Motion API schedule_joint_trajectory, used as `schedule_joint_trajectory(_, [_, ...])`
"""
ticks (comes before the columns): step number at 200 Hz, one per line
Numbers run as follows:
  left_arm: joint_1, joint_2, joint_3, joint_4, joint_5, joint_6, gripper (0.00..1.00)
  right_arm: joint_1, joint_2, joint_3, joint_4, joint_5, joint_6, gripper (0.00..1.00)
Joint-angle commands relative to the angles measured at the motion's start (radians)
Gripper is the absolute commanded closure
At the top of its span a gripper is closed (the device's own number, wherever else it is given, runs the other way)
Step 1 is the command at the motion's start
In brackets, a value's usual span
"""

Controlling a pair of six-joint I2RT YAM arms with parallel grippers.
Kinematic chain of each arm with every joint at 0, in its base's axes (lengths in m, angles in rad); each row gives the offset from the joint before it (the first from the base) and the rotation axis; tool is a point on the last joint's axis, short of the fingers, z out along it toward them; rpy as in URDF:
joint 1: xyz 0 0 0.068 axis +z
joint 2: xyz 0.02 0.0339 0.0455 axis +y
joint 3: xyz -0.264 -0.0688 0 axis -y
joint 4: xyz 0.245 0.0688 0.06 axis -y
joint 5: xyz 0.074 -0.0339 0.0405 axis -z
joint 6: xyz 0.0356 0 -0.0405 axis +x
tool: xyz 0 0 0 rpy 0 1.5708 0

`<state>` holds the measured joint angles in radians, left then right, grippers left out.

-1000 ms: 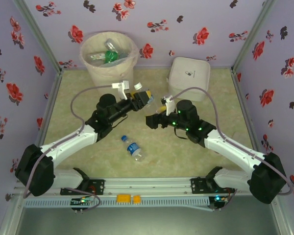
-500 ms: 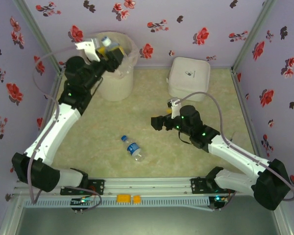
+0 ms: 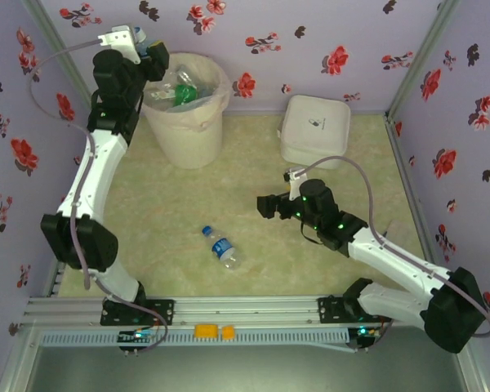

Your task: Put the plastic bottles in the bin

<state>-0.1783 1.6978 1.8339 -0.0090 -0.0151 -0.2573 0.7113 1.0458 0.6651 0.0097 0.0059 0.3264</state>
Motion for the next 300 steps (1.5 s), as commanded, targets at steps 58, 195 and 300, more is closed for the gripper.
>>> schedule_joint_trajectory(58, [0.014,0.285,0.505,-0.602,-0.092,0.138,0.53,-0.006,-0.091,-0.049,-0.021,0.096,0.022,0.0])
schedule_joint_trajectory(195, [0.026,0.368,0.752,-0.795,-0.084,0.06,0.0,-0.006,-0.09,-0.036,-0.063,0.1,0.011,0.0])
schedule_joint_trajectory(300, [-0.066,-0.417,-0.316,-0.131,0.095,-0.145,0.0,0.0,-0.006,-0.019,-0.054,0.008,0.054,0.0])
